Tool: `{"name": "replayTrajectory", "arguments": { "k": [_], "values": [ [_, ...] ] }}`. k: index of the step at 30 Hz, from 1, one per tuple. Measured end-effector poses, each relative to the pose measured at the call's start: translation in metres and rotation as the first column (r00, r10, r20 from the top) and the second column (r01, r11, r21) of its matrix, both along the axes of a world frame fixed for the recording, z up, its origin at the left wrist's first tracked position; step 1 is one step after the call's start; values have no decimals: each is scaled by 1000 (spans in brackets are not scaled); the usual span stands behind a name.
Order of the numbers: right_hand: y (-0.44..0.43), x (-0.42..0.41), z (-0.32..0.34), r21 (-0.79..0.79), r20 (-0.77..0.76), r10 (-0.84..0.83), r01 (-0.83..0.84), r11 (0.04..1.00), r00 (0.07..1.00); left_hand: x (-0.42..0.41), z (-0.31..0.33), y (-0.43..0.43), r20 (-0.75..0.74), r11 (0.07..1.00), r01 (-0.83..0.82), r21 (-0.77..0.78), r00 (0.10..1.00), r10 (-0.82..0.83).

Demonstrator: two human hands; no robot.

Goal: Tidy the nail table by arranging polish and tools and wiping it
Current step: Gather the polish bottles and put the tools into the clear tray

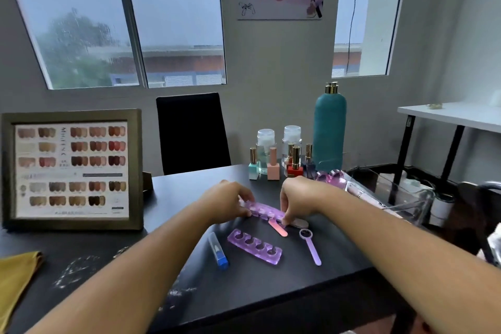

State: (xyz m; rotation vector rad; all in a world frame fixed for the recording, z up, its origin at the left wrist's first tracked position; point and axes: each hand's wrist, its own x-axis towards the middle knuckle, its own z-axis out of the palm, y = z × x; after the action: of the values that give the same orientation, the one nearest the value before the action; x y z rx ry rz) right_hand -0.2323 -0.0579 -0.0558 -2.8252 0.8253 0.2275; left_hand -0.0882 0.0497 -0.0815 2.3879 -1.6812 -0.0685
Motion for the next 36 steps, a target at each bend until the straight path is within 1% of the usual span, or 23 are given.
{"name": "replayTrajectory", "arguments": {
  "k": [4,8,13,16,19,24,27,30,32,36],
  "values": [
    [-3,0,-1,49,-1,-30,30,998,1000,5,-3,3,-22,994,22,-108,999,-24],
    [-7,0,1,93,-7,-49,49,994,999,10,1,8,-107,979,41,-200,992,-64],
    [-10,-5,3,152,-66,-49,59,987,997,19,4,15,-266,953,-27,-303,962,-57],
    [-11,-7,7,129,-14,-42,44,991,999,21,11,18,-341,926,-63,-372,937,-74],
    [-18,-16,27,93,60,-53,48,995,997,23,27,18,-373,888,-95,-450,924,-90],
    [-46,-58,75,145,221,-163,133,980,962,8,63,0,-449,830,-104,-548,874,-187],
    [-66,-88,90,189,258,-252,207,960,933,-16,79,-27,-447,803,-86,-590,863,-236],
    [-83,-111,85,195,230,-333,292,936,914,-45,82,-59,-388,789,-42,-613,886,-253],
    [-90,-119,74,200,198,-362,324,925,911,-63,77,-79,-350,810,1,-586,901,-255],
    [-100,-124,53,191,128,-386,359,914,914,-84,57,-105,-294,880,99,-465,920,-259]
  ]
}}
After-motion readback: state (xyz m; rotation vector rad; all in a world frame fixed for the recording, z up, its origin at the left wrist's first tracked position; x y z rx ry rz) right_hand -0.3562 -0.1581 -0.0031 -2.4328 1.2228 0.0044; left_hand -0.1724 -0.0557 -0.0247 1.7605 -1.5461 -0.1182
